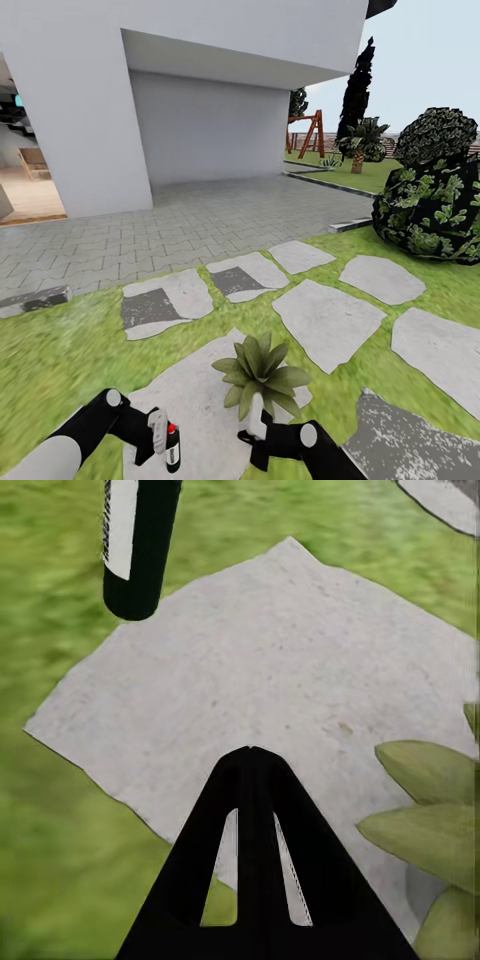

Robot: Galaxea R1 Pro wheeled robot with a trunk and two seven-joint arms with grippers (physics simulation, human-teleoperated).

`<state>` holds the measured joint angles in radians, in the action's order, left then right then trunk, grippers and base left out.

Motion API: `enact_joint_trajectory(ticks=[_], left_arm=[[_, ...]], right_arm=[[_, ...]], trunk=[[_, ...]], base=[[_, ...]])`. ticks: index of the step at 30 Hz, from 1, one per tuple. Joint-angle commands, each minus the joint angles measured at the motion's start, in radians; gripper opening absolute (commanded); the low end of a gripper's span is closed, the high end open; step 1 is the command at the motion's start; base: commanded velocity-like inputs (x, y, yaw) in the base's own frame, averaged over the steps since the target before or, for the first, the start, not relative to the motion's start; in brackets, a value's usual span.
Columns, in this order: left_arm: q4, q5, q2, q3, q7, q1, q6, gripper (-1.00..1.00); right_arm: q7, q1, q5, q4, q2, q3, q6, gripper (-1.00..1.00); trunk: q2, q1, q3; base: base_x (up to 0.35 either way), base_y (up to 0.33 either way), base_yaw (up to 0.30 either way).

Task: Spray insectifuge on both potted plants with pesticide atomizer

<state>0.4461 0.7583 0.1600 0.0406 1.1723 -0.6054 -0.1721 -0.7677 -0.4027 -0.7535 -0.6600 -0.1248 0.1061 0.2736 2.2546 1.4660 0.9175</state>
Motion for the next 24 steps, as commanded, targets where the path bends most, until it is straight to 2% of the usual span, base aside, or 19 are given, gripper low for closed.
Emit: enact_joint_trajectory(ticks=[1, 3, 6, 11, 18, 24], left_arm=[[0.003, 0.004, -0.010, 0.039, -0.002, 0.000, -0.009, -1.00], [0.004, 0.004, -0.027, 0.081, -0.004, 0.000, -0.008, -1.00], [0.008, 0.004, -0.046, 0.114, -0.007, 0.000, -0.011, -1.00], [0.017, 0.002, -0.056, 0.123, -0.007, 0.001, -0.019, -1.00], [0.019, 0.003, -0.098, 0.125, -0.009, 0.001, -0.021, -1.00], [0.019, 0.004, -0.115, 0.125, -0.021, 0.002, -0.021, -1.00]], right_arm=[[-0.003, -0.001, -0.010, -0.016, -0.003, -0.001, -0.001, -1.00], [-0.005, -0.001, -0.009, -0.028, -0.013, 0.000, -0.009, -1.00], [-0.005, -0.001, -0.009, -0.036, -0.027, 0.000, -0.016, -1.00], [-0.005, -0.001, -0.010, -0.038, -0.031, 0.000, -0.019, -1.00], [-0.006, -0.001, -0.009, -0.039, -0.039, 0.000, -0.019, -1.00], [-0.007, -0.001, -0.008, -0.057, -0.046, 0.000, -0.019, -1.00]], trunk=[[0.000, 0.000, 0.001], [0.000, 0.000, 0.001], [0.000, 0.000, 0.001], [0.000, 0.000, 0.001], [0.000, 0.000, 0.001], [0.000, 0.000, 0.001]], base=[[0.000, 0.000, 0.000], [0.000, 0.000, 0.000], [0.000, 0.000, 0.000], [0.000, 0.000, 0.000], [0.000, 0.000, 0.000], [0.000, 0.000, 0.000]])
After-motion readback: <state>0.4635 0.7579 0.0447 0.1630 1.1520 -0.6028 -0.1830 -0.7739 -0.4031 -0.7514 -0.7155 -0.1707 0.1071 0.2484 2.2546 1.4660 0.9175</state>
